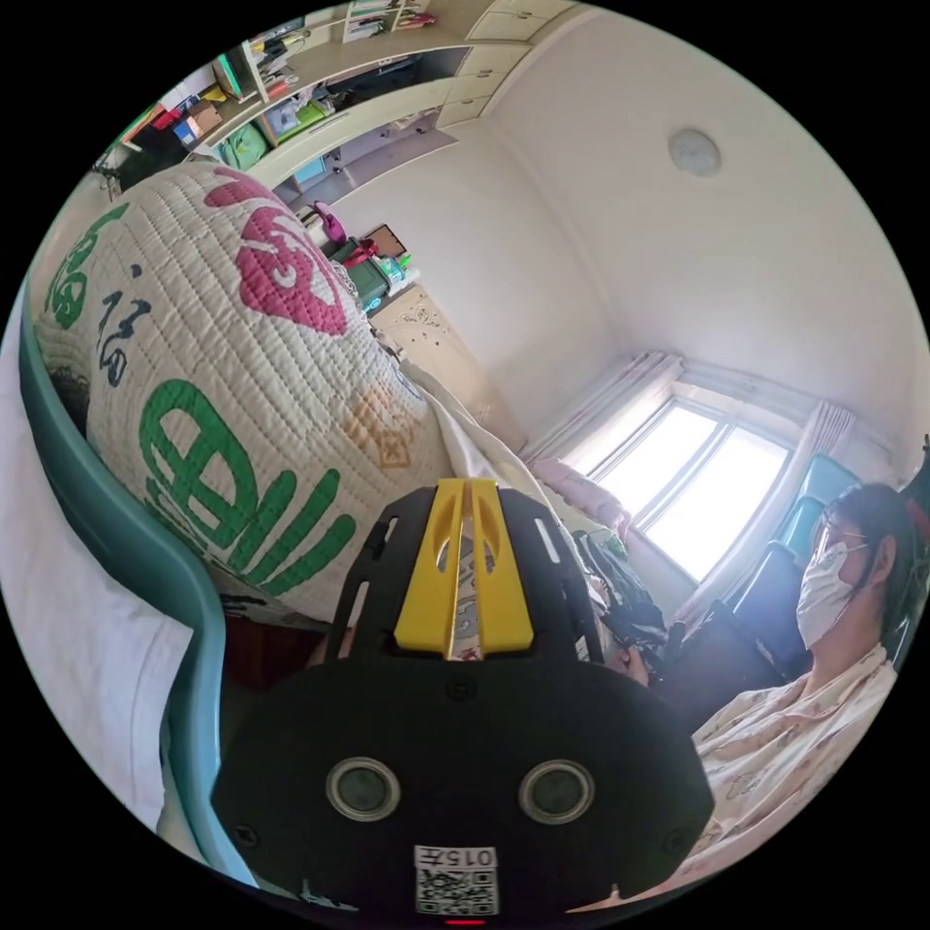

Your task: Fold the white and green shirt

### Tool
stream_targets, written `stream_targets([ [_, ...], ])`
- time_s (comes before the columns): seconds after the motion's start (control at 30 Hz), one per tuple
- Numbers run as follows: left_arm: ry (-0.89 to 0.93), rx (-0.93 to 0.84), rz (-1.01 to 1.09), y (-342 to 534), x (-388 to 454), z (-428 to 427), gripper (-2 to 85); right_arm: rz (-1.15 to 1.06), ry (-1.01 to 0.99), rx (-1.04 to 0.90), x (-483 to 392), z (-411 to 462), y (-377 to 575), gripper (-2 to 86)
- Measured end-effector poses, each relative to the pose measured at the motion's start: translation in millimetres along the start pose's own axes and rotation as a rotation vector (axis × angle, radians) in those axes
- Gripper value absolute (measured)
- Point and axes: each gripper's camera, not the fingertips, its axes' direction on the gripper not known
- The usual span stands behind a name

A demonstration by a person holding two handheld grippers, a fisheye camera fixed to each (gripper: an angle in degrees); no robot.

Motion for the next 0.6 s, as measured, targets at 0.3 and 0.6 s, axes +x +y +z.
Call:
stream_targets([
  [0.3,0.044,0.013,-0.064,25.3,-24.6,17.8,-0.8,0.047,0.015,0.034,12.5,0.4,23.3,-0.3],
  [0.6,0.064,0.064,-0.060,59.9,-33.7,21.5,-0.8,0.168,-0.025,0.095,24.7,-10.8,65.6,-0.7],
])
